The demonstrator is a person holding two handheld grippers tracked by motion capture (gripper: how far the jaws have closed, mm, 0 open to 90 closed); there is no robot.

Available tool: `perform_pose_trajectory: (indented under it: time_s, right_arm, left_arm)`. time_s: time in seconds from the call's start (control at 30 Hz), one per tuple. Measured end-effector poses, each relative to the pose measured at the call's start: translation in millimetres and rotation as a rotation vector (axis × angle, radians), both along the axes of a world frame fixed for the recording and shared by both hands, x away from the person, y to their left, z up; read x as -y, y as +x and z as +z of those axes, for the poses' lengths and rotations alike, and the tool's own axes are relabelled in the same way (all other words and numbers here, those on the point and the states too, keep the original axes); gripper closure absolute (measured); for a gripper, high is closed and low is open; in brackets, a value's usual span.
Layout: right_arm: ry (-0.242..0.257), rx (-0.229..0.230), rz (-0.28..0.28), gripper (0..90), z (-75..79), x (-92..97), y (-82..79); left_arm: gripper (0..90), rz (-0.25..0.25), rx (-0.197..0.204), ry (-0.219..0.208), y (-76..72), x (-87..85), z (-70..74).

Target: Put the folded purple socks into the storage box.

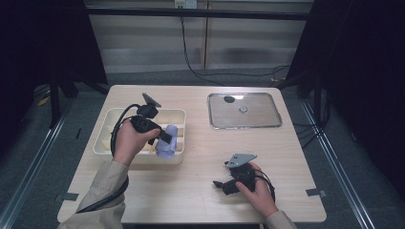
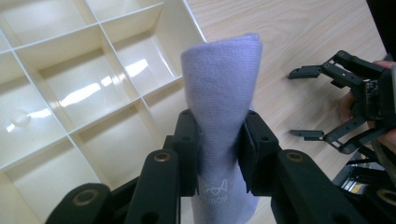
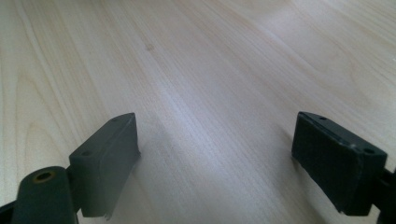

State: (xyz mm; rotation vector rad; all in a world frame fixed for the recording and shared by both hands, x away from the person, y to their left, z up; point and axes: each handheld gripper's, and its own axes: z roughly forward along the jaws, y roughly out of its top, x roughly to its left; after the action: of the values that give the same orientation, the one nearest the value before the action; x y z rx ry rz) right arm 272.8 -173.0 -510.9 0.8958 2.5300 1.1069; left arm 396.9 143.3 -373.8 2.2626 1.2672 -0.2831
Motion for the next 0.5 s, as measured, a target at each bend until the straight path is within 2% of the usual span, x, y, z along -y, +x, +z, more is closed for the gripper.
perform_pose_trajectory:
  time_s: [0.5]
  right_arm:
    - [0.000,-0.005,-0.002,14.4,0.1,-0.1,-0.3]
  left_arm:
    - [70.7,0.009,0.000,0.010,9.0,1.7,-7.9]
